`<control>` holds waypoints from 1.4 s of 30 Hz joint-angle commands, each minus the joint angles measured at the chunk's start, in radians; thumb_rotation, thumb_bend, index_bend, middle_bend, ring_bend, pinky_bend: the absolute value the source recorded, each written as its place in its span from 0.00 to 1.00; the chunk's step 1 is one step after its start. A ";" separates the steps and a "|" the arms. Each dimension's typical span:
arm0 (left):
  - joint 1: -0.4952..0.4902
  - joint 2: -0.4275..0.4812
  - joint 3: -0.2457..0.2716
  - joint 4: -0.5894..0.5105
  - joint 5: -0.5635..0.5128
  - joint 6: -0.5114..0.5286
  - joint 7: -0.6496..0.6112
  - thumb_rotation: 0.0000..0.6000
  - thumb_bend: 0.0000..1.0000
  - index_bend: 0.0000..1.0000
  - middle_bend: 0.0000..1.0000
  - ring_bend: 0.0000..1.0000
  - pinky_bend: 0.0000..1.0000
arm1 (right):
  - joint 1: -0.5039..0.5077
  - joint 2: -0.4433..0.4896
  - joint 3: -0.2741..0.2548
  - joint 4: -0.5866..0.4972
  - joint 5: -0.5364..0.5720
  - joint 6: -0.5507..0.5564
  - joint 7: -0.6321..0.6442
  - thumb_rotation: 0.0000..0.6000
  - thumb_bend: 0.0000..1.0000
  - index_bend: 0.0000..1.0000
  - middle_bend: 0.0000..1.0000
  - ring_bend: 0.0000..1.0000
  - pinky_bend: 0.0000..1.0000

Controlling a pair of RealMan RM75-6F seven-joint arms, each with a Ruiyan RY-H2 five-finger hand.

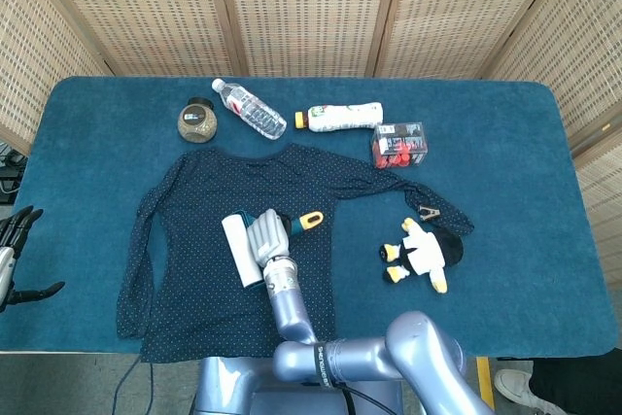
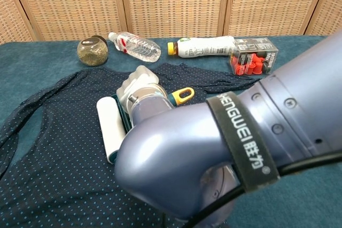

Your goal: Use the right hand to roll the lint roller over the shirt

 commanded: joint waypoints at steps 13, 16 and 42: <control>-0.002 -0.005 -0.001 -0.003 -0.007 -0.001 0.020 1.00 0.00 0.00 0.00 0.00 0.00 | -0.136 0.140 -0.106 -0.023 -0.044 0.029 -0.026 1.00 0.82 0.70 1.00 1.00 1.00; -0.002 -0.008 -0.002 -0.007 -0.009 0.000 0.032 1.00 0.00 0.00 0.00 0.00 0.00 | -0.165 0.184 -0.124 -0.031 -0.052 0.028 -0.028 1.00 0.82 0.70 1.00 1.00 1.00; -0.006 -0.009 -0.001 -0.003 -0.018 -0.017 0.024 1.00 0.00 0.00 0.00 0.00 0.00 | -0.081 0.011 -0.044 -0.018 -0.072 0.061 -0.127 1.00 0.82 0.67 1.00 1.00 1.00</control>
